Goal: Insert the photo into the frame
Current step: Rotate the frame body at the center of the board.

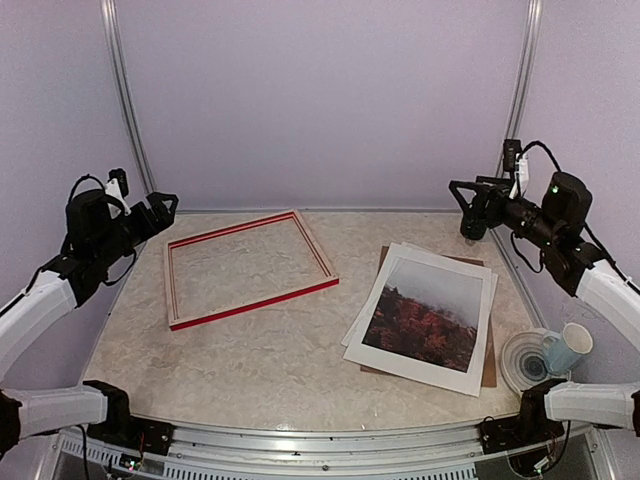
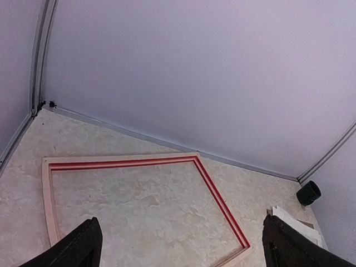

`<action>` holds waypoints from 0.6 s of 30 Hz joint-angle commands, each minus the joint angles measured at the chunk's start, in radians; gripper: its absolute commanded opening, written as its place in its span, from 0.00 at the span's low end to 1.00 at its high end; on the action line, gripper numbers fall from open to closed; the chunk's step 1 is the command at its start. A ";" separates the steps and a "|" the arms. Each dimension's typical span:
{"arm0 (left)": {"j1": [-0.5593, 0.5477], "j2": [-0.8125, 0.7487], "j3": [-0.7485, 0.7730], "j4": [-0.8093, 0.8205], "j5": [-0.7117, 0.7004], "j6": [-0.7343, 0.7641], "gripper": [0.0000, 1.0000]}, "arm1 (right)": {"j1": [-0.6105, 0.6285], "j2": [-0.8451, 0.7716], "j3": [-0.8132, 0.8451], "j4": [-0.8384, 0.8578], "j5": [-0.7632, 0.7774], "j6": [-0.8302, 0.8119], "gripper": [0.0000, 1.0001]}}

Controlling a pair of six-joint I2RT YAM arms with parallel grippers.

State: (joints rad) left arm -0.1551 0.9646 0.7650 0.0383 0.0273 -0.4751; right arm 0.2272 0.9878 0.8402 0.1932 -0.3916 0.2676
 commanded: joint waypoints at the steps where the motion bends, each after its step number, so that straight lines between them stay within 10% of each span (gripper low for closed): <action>1: -0.070 0.038 -0.029 0.057 -0.071 -0.032 0.99 | 0.011 0.074 0.018 -0.027 -0.063 0.034 0.99; 18: -0.320 0.253 -0.039 0.082 -0.214 0.000 0.99 | 0.066 0.452 0.158 -0.301 -0.031 0.087 0.99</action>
State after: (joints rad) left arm -0.4442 1.1721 0.7410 0.1051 -0.1677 -0.4927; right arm 0.2466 1.3937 0.9379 -0.0254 -0.4568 0.3546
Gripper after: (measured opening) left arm 0.989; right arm 0.992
